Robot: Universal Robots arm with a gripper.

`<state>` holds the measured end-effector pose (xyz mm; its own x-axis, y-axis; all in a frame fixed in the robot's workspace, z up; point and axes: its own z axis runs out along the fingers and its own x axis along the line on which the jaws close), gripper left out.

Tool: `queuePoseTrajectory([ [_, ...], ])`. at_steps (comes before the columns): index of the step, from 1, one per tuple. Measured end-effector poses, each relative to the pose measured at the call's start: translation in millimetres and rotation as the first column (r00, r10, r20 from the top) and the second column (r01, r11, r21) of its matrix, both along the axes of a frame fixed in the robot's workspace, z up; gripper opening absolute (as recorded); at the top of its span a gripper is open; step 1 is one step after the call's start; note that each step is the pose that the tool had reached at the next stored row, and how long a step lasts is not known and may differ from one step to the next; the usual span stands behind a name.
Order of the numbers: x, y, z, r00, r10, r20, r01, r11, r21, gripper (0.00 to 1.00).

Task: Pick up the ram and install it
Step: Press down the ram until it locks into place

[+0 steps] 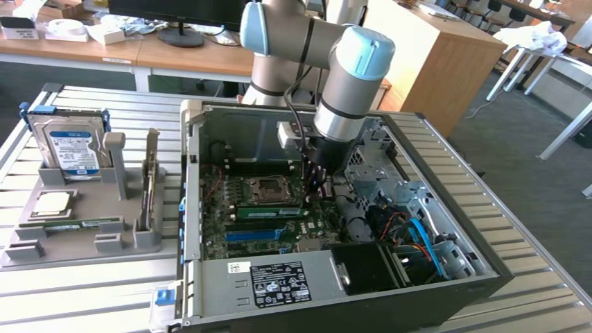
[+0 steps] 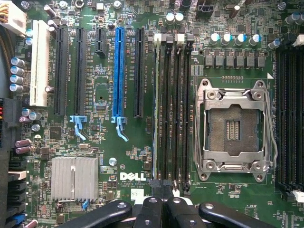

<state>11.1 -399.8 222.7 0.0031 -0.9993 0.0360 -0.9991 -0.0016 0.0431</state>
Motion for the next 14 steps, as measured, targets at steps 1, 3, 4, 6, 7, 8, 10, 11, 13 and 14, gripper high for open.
queuePoseTrajectory([
  [1,0.0,0.0,0.0,1.0000,0.000,0.0000,0.000,1.0000,-0.0001,0.10],
  [3,0.0,0.0,-0.2,1.0000,0.000,0.0001,0.000,1.0000,0.0001,0.10],
  [4,0.0,0.0,-0.3,1.0000,0.000,0.0000,0.000,1.0000,0.0000,0.10],
  [6,0.0,0.0,-0.4,1.0000,0.000,0.0000,0.000,1.0000,-0.0001,0.10],
  [7,0.0,0.0,-0.5,1.0000,0.000,0.0000,0.000,1.0000,-0.0001,0.10],
  [8,0.0,0.0,-0.5,1.0000,0.000,0.0000,0.000,1.0000,0.0000,0.10],
  [10,0.0,0.0,-0.5,1.0000,0.000,0.0001,0.000,1.0000,0.0001,0.10],
  [11,0.0,0.0,-0.5,1.0000,0.000,0.0001,0.000,1.0000,0.0002,0.10],
  [13,0.0,0.2,0.4,1.0000,0.000,-0.0001,0.000,1.0000,0.0014,0.10],
  [14,-0.1,0.2,1.5,1.0000,0.000,-0.0005,0.000,1.0000,0.0012,0.10],
])
